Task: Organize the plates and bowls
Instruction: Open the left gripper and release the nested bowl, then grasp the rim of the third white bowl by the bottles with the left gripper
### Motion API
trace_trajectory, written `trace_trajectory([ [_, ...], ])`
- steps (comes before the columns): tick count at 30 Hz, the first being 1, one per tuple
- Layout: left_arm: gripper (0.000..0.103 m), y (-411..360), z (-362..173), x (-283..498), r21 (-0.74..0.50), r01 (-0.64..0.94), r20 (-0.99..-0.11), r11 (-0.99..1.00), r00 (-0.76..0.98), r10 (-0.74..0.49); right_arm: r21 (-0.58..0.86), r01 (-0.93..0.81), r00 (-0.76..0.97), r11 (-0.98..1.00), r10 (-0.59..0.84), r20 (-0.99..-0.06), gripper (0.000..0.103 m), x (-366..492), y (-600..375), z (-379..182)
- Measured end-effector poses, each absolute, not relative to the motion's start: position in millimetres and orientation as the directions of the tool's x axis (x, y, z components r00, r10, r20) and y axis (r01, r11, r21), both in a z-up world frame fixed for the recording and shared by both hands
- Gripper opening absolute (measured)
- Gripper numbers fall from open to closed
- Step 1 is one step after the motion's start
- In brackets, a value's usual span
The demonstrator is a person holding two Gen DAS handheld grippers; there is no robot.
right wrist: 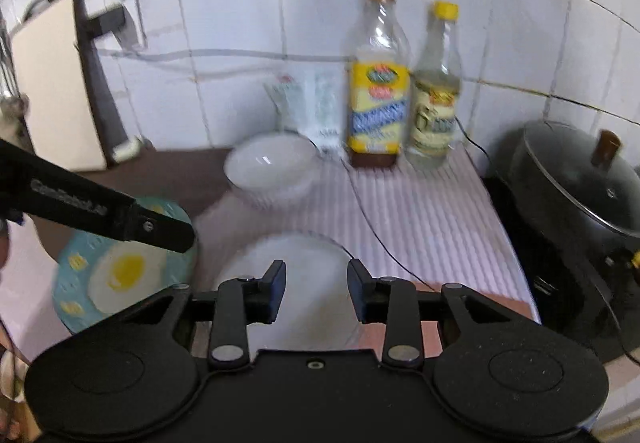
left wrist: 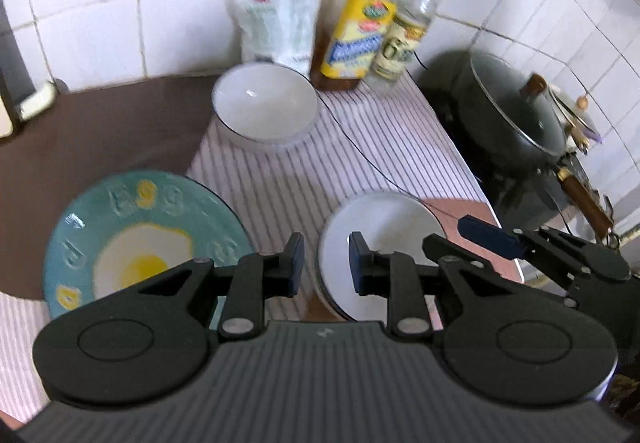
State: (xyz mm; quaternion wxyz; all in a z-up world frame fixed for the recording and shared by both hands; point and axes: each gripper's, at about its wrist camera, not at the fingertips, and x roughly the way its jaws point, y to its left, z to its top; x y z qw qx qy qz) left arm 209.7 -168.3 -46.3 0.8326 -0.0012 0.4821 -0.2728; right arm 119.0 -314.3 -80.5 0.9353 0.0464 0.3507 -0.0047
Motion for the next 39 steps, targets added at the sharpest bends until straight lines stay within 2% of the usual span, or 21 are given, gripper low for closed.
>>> trace_trajectory([
  [5, 0.023, -151.8, -40.7, 236.9, -0.259, 0.435, -0.801, 0.862, 0.402, -0.444, 0.245, 0.027, 0.756, 0.969, 0.141, -0.64, 0.04, 152.5, -319.2, -74.8],
  [10, 0.024, -144.6, -44.9, 266.6, -0.231, 0.441, -0.791, 0.867, 0.434, -0.432, 0.299, 0.052, 0.743, 0.953, 0.164, -0.649, 0.045, 190.3, -317.7, -79.3],
  [13, 0.024, -157.1, -53.9, 280.8, -0.089, 0.459, -0.789, 0.884, 0.51, -0.344, 0.336, 0.138, 0.713, 0.932, 0.142, -0.686, 0.046, 215.6, -321.8, -86.6],
  [17, 0.024, -167.1, -68.4, 307.2, -0.093, 0.466, -0.789, 0.88, 0.505, -0.35, 0.429, 0.196, 0.682, 0.882, 0.191, -0.706, 0.046, 244.9, -333.8, -104.8],
  [20, 0.024, -172.0, -82.9, 326.6, -0.067, 0.452, -0.795, 0.89, 0.514, -0.321, 0.41, 0.247, 0.665, 0.878, 0.155, -0.731, 0.046, 264.0, -338.0, -115.7],
  [24, 0.024, -171.4, -106.6, 355.7, -0.094, 0.432, -0.816, 0.897, 0.483, -0.318, 0.382, 0.294, 0.634, 0.876, 0.12, -0.764, 0.046, 285.7, -343.7, -130.5],
  [28, 0.033, -164.0, -128.8, 375.9, -0.154, 0.372, -0.838, 0.915, 0.441, -0.321, 0.459, 0.295, 0.646, 0.838, 0.179, -0.742, 0.046, 297.4, -355.2, -138.0],
  [31, 0.033, -158.2, -133.9, 382.4, -0.217, 0.355, -0.839, 0.909, 0.409, -0.36, 0.467, 0.294, 0.652, 0.834, 0.182, -0.736, 0.046, 297.8, -357.1, -138.8],
  [39, 0.03, -161.9, -140.8, 386.3, -0.24, 0.34, -0.84, 0.909, 0.396, -0.37, 0.444, 0.339, 0.625, 0.829, 0.154, -0.765, 0.046, 314.5, -363.3, -150.2],
])
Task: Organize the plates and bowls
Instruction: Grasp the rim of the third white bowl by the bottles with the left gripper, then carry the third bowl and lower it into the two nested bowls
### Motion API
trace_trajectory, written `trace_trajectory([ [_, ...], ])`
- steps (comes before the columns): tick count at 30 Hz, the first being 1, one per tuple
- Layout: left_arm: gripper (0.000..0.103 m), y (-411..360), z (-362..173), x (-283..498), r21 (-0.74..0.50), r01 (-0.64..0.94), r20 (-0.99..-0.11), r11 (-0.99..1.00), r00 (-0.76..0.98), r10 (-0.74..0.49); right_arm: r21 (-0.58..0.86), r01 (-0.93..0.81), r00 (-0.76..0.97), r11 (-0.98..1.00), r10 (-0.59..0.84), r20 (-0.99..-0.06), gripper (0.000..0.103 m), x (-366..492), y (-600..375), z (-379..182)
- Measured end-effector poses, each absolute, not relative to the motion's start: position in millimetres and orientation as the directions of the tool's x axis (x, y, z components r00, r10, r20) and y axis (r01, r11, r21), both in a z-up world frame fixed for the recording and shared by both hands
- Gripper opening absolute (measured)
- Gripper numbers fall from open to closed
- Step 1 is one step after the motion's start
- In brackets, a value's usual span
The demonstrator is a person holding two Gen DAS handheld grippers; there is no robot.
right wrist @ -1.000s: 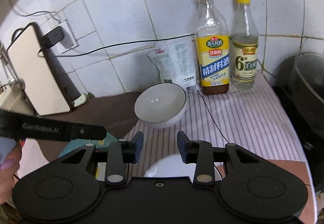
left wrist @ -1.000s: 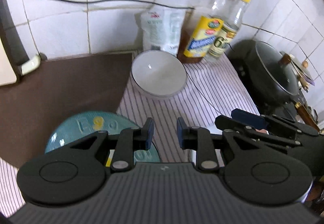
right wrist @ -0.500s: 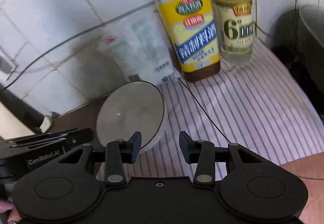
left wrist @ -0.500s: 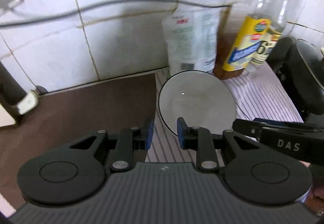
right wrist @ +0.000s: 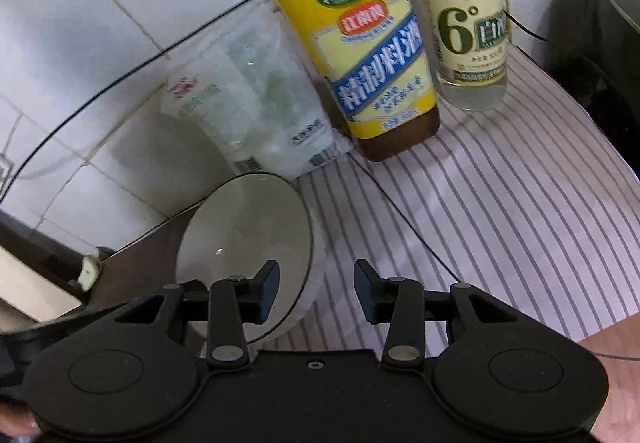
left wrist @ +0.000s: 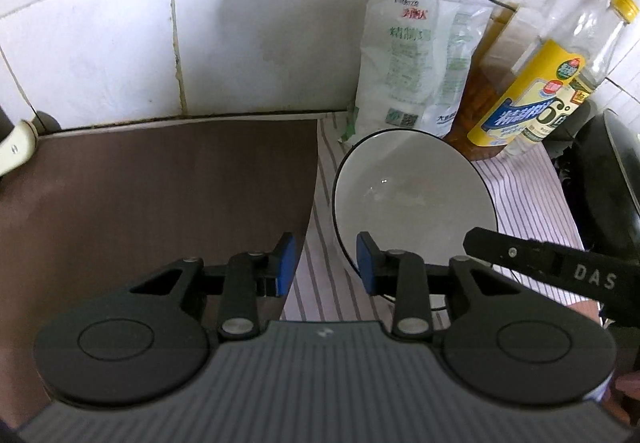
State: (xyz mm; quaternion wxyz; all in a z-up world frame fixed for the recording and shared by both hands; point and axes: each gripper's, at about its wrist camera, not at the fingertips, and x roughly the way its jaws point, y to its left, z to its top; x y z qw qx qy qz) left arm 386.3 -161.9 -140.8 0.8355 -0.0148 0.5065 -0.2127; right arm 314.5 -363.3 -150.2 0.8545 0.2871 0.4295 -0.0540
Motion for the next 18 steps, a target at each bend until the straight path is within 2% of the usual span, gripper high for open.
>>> trace_trajectory([
  [2, 0.026, -162.9, -142.7, 387.2, -0.246, 0.343, -0.837, 0.906, 0.397, -0.377, 0.449, 0.347, 0.621, 0.823, 0.157, -0.768, 0.046, 318.2, -365.0, -154.0],
  [3, 0.02, -163.1, -143.3, 386.6, -0.249, 0.35, -0.834, 0.903, 0.396, -0.384, 0.45, 0.35, 0.619, 0.821, 0.158, -0.769, 0.045, 319.5, -365.1, -155.7],
  [4, 0.012, -164.1, -143.8, 386.3, -0.254, 0.358, -0.831, 0.898, 0.394, -0.392, 0.448, 0.351, 0.62, 0.822, 0.154, -0.769, 0.037, 320.5, -365.0, -157.4],
  [5, 0.012, -165.3, -143.8, 385.3, -0.256, 0.367, -0.831, 0.894, 0.389, -0.398, 0.444, 0.354, 0.621, 0.823, 0.148, -0.77, 0.027, 320.8, -364.8, -158.6],
  [7, 0.012, -171.0, -139.4, 379.6, -0.222, 0.41, -0.831, 0.885, 0.395, -0.392, 0.469, 0.372, 0.625, 0.801, 0.157, -0.765, 0.015, 317.8, -364.2, -159.6],
  [11, 0.012, -181.7, -133.5, 363.2, -0.146, 0.45, -0.833, 0.881, 0.424, -0.354, 0.394, 0.374, 0.617, 0.84, 0.092, -0.782, 0.015, 310.6, -349.5, -155.8],
  [18, 0.012, -176.9, -114.4, 346.0, -0.125, 0.453, -0.829, 0.883, 0.442, -0.344, 0.452, 0.35, 0.649, 0.821, 0.136, -0.749, 0.015, 288.9, -352.3, -140.1],
])
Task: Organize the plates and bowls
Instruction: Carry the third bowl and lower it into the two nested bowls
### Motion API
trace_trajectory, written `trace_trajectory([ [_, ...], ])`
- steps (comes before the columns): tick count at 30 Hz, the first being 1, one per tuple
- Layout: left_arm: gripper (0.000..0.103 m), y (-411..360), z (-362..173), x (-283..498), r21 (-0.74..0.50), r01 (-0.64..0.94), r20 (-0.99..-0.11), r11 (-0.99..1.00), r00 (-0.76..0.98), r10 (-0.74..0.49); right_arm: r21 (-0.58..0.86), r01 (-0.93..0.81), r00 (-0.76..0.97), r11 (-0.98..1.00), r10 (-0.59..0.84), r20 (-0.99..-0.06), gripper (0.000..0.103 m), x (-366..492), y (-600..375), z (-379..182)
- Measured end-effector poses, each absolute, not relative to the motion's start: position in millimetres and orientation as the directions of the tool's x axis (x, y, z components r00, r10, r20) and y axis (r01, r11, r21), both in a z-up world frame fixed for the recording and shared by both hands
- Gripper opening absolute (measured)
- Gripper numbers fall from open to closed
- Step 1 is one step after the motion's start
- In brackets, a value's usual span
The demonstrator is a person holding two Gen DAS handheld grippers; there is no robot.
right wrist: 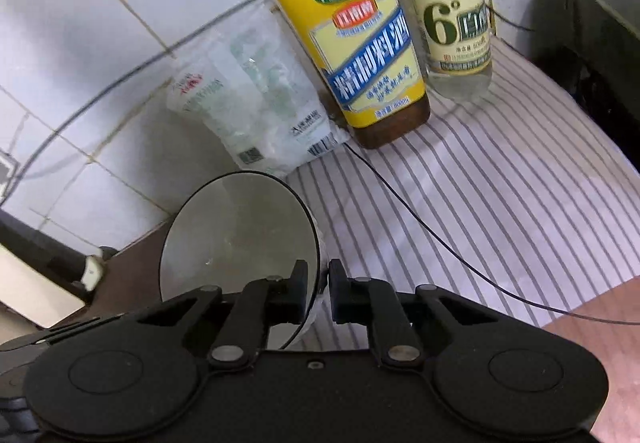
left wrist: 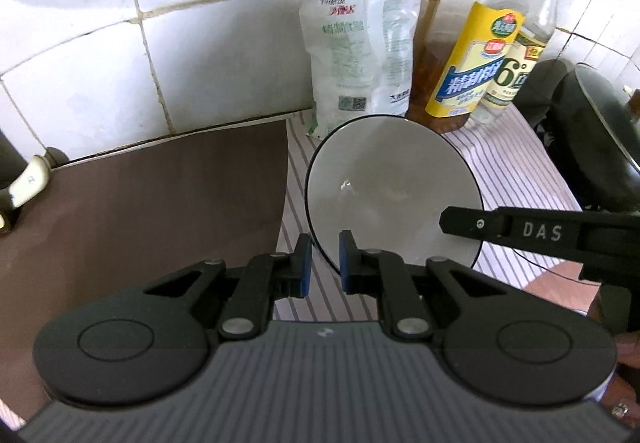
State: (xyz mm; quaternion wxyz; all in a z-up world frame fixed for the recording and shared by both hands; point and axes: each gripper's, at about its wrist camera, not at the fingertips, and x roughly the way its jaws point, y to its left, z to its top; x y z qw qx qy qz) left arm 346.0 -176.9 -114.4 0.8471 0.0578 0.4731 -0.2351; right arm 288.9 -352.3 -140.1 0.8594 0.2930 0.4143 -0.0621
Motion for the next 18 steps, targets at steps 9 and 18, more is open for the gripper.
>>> trace_trajectory([
  [9, 0.012, -166.5, -72.7, 305.1, -0.11, 0.463, -0.814, 0.879, 0.465, -0.347, 0.475, 0.275, 0.721, 0.836, 0.147, -0.677, 0.015, 242.5, -342.2, -94.9],
  [18, 0.012, -168.7, -38.4, 251.7, -0.133, 0.491, -0.798, 0.861, 0.463, -0.387, 0.496, 0.256, 0.763, 0.83, 0.141, -0.631, 0.016, 176.5, -352.2, -61.3],
])
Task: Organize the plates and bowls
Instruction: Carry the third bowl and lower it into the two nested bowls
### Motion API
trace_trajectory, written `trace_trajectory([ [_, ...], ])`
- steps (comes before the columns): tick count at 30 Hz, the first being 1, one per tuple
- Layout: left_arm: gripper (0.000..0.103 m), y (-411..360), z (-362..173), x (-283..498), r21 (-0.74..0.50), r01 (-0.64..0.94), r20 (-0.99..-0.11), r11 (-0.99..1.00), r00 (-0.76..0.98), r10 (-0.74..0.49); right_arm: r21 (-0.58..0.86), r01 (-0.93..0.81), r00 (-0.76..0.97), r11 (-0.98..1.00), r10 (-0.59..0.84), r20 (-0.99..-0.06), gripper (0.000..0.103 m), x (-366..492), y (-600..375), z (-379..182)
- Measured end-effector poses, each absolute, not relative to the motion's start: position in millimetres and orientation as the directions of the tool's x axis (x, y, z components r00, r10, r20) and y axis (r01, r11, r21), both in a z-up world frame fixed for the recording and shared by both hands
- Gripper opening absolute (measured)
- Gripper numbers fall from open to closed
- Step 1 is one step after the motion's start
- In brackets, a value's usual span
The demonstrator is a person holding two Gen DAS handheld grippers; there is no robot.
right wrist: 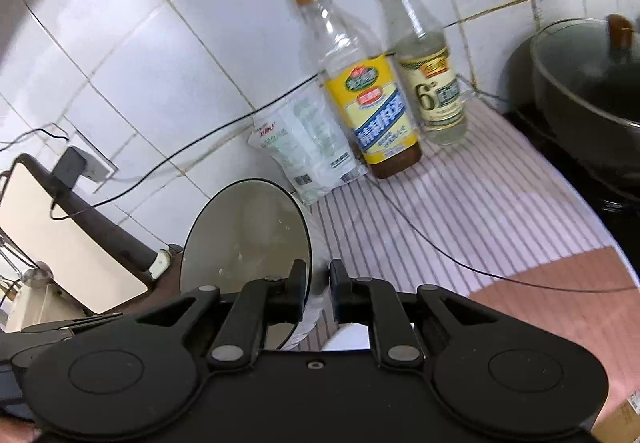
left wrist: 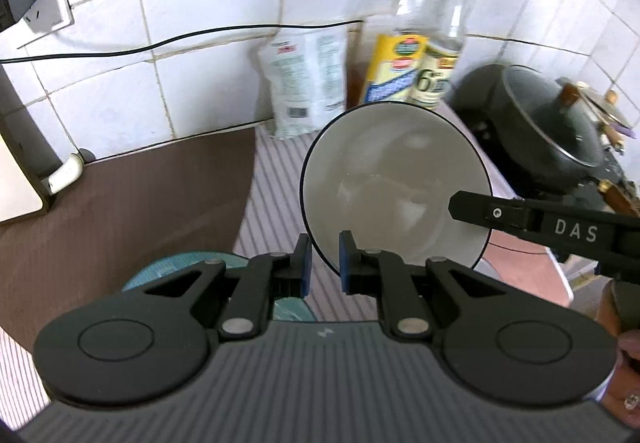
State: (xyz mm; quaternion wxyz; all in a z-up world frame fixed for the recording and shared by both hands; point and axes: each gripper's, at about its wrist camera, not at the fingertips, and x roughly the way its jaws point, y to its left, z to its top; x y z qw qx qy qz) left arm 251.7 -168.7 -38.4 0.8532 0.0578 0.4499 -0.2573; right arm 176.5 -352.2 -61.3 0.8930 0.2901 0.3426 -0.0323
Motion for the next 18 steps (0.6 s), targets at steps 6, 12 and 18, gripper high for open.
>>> trace_trajectory([
  [6, 0.012, -180.4, -35.3, 216.3, -0.153, 0.518, -0.798, 0.842, 0.437, -0.414, 0.48, 0.277, 0.777, 0.832, 0.099, -0.621, 0.017, 131.4, -360.8, -52.7],
  [12, 0.012, -191.5, -52.8, 193.2, -0.179, 0.515, -0.822, 0.838, 0.39, -0.415, 0.456, 0.305, 0.761, 0.836, 0.074, -0.644, 0.017, 106.0, -366.2, -69.5],
  [18, 0.012, -201.2, -75.1, 185.8, -0.156, 0.517, -0.846, 0.841, 0.37, -0.384, 0.412, 0.297, 0.733, 0.861, 0.071, -0.676, 0.016, 99.1, -365.5, -92.0],
])
